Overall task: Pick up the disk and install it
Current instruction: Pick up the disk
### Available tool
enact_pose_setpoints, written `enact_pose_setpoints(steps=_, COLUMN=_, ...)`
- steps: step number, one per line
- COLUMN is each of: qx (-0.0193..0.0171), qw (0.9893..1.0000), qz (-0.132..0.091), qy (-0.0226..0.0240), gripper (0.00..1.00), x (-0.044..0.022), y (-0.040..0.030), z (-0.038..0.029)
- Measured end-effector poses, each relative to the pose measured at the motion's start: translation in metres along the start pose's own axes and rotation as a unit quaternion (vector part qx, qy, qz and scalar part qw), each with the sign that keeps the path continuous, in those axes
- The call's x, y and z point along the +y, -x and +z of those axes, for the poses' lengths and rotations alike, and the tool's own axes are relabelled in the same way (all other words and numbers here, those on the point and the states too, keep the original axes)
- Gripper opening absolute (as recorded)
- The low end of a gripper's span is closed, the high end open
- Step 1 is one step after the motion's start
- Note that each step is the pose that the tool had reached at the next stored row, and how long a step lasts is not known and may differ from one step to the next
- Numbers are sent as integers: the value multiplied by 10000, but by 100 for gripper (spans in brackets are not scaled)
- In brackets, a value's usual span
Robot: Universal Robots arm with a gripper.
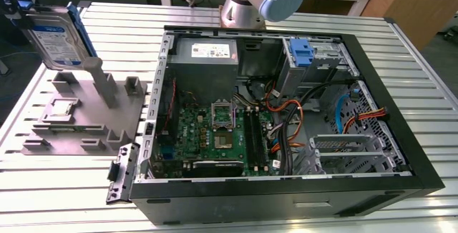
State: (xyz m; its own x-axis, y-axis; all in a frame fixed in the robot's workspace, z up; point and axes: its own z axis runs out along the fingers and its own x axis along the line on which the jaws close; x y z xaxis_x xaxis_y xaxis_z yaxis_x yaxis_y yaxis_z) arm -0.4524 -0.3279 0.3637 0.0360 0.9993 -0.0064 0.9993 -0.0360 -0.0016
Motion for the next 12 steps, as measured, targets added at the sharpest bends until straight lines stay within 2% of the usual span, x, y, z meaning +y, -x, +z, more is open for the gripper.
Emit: enact_pose_setpoints(steps=12, qx=0, qw=10000, qz=0, qy=0, gripper=37, x=0, y=0, z=-37)
